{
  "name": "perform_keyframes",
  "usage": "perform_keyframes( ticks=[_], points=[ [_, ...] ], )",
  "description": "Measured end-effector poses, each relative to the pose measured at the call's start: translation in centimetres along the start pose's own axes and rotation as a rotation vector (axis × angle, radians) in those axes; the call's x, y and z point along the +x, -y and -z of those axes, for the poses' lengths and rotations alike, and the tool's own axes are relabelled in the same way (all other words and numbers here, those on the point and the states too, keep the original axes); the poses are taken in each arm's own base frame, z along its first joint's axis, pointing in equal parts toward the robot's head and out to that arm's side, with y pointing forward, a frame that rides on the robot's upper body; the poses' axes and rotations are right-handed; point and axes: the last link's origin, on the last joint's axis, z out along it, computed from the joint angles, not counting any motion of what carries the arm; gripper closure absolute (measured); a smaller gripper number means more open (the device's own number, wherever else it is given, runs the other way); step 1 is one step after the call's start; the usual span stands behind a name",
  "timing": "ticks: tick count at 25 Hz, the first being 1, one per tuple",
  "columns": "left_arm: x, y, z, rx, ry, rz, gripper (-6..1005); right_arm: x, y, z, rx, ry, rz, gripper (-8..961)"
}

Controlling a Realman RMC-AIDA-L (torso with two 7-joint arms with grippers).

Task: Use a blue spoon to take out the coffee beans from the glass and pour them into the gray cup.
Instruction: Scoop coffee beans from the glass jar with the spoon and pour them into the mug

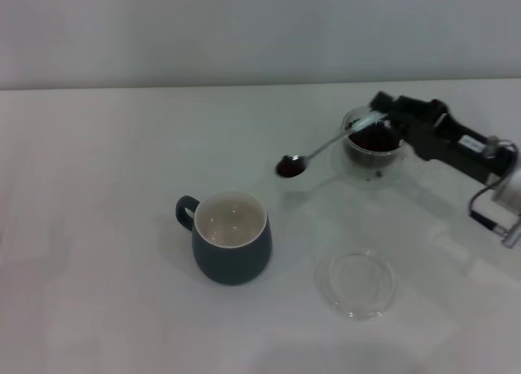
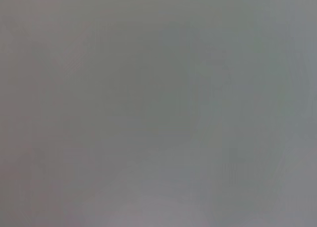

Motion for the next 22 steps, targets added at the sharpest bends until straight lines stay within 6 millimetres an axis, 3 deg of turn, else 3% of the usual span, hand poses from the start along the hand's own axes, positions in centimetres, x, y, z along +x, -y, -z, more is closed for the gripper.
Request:
perform_keyframes(
  ticks=[7,22],
  points=[
    [0.0,-0.3,-0.1,-0.008,0.001,0.006,137,1.5,-1.1,-2.4,-0.032,-0.119,0.048,804],
    [0.0,-0.5,-0.2,-0.017,0.001,0.006,137,2.5,-2.3,-4.1,-0.091,-0.198,0.283,804]
  ],
)
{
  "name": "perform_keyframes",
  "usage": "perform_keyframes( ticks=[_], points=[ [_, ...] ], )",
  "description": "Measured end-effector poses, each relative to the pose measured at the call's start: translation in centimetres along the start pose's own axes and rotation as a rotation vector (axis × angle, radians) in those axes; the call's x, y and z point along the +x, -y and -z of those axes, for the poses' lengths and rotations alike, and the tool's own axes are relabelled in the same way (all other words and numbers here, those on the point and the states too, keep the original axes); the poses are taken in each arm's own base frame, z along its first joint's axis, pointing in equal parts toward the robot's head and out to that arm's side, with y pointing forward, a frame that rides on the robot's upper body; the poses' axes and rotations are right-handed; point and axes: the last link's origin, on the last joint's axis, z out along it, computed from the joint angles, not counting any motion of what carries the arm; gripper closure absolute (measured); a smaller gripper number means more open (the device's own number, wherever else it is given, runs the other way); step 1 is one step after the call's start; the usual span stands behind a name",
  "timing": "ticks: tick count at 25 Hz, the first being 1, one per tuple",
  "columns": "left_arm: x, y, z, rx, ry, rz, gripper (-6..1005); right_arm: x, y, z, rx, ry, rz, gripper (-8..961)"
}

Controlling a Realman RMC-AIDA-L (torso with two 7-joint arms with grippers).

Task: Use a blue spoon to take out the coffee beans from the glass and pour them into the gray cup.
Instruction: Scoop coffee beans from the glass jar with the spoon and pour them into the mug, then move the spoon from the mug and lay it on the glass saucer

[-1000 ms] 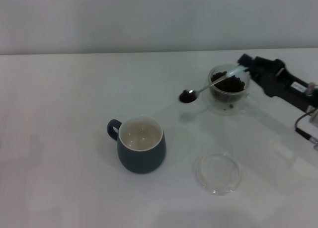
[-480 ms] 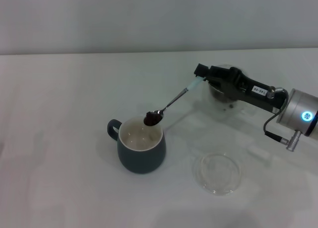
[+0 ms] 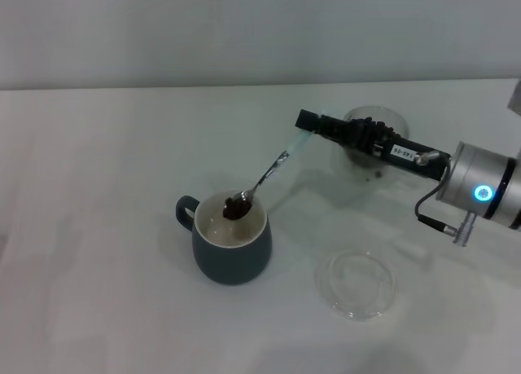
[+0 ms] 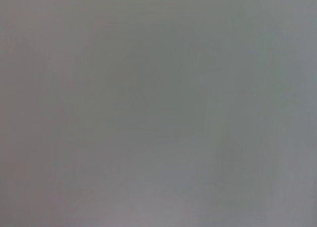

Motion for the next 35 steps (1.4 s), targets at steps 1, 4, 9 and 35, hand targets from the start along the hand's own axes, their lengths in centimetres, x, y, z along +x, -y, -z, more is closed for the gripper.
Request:
perform_keyframes(
  ticks=[1,4,9,35],
  points=[
    [0.0,0.0,0.0,0.0,0.0,0.0,137,0.0,-0.1,-0.2,-0.007,-0.002,0.024,804],
    [0.0,-0.1,0.0,-0.001,0.001,0.001,137,0.0,-0.6,-0.7,-0.029,0.01,0.098,804],
    [0.0,-0.1,0.0,-0.002,0.001,0.002,137,0.0,-0.9,-1.2,-0.033,0.034,0.214,804],
    [0.1,-0.1,-0.3,0.007,-0.007,0.012,138,-0.8,0.8,11.4,-0.009,0.062,0.226,803]
  ],
)
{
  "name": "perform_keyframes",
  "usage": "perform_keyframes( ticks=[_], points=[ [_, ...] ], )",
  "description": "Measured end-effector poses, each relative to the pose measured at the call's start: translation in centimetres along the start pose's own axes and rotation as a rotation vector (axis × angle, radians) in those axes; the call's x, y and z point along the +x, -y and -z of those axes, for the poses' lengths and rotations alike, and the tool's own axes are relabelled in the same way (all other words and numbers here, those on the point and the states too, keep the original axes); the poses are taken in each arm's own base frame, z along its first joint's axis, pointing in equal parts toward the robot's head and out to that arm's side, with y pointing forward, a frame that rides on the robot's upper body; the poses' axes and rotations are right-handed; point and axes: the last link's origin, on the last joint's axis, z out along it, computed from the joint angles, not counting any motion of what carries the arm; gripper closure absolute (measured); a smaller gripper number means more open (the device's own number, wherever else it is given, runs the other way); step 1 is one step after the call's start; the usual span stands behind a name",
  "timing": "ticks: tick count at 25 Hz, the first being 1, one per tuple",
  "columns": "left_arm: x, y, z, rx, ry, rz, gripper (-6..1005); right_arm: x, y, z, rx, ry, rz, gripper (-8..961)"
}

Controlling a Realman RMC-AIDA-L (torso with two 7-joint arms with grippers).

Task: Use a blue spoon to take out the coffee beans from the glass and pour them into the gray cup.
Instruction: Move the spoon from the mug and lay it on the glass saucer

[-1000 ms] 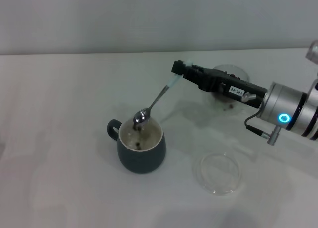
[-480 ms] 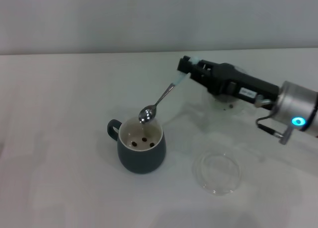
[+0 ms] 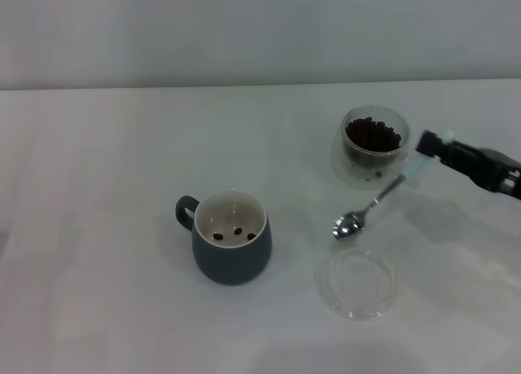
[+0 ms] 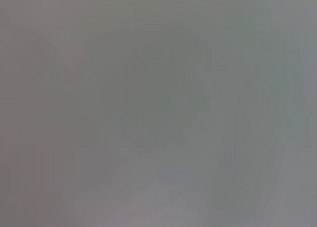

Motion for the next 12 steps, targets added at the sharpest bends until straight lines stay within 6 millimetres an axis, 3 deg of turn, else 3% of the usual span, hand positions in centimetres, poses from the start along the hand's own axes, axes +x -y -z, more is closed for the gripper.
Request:
perform_keyframes(
  ticks=[4,12],
  points=[
    [0.1,-0.2,-0.3,-0.007,-0.005,0.0,137,1.8,0.9,1.3,0.097,-0.015,-0.038,803],
    [0.2,-0.4,-0.5,-0.015,-0.007,-0.003,137,3.8,1.6,1.4,0.166,-0.081,-0.059,803]
  ],
)
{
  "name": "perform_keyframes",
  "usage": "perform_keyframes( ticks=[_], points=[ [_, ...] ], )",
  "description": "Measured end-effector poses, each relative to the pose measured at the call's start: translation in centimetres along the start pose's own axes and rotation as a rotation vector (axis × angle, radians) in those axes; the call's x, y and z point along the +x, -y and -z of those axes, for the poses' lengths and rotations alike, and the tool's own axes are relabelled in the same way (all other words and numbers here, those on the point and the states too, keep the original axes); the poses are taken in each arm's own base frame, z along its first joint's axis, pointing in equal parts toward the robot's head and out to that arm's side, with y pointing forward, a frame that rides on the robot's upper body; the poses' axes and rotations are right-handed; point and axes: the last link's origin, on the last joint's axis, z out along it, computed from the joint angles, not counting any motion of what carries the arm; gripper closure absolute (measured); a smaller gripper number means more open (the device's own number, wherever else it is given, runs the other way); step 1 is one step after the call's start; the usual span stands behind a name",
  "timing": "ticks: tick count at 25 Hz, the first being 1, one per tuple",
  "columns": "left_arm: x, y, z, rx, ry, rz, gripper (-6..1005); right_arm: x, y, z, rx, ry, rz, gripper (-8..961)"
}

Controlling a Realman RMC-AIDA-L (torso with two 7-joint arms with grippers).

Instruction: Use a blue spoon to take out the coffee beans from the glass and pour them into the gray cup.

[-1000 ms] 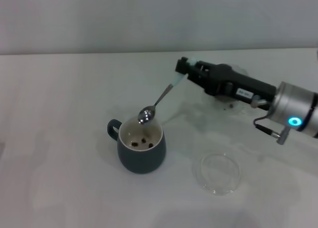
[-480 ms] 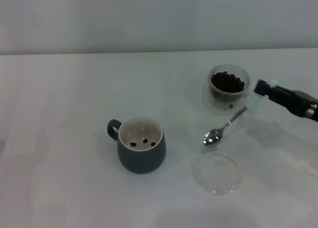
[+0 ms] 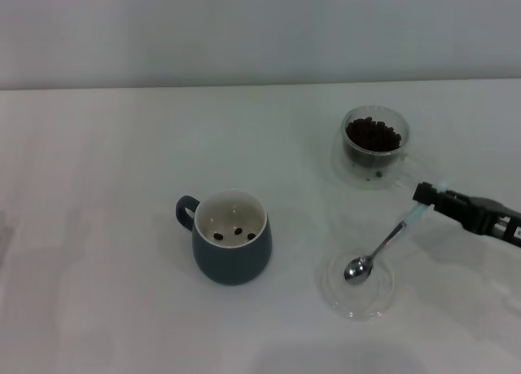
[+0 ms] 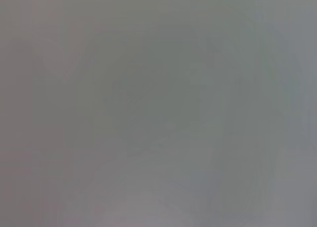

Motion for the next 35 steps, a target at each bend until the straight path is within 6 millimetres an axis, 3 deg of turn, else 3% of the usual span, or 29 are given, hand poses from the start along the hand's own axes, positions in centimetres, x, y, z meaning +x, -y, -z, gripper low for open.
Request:
perform_keyframes(
  ticks=[8,19,26,32,35],
  points=[
    [-0.1,0.0,0.1,-0.002,0.003,0.002,138,1.9,0.3,-0.8,0.043,-0.059,-0.018,803],
    [-0.1,-0.1,0.1,-0.006,0.004,0.002,137,2.9,0.4,-1.6,0.072,-0.078,-0.019,803],
    [-0.1,0.0,0.1,-0.004,0.004,0.003,138,2.8,0.5,-2.0,0.082,-0.074,0.024,514],
    [-0.1,0.2,0.4,0.006,0.006,0.004,138,1.4,1.0,-1.5,0.126,0.037,0.097,218],
    [-0.1,0.2,0.4,0.009,0.006,0.005,137,0.5,1.5,-0.7,0.159,0.109,0.134,184]
  ],
)
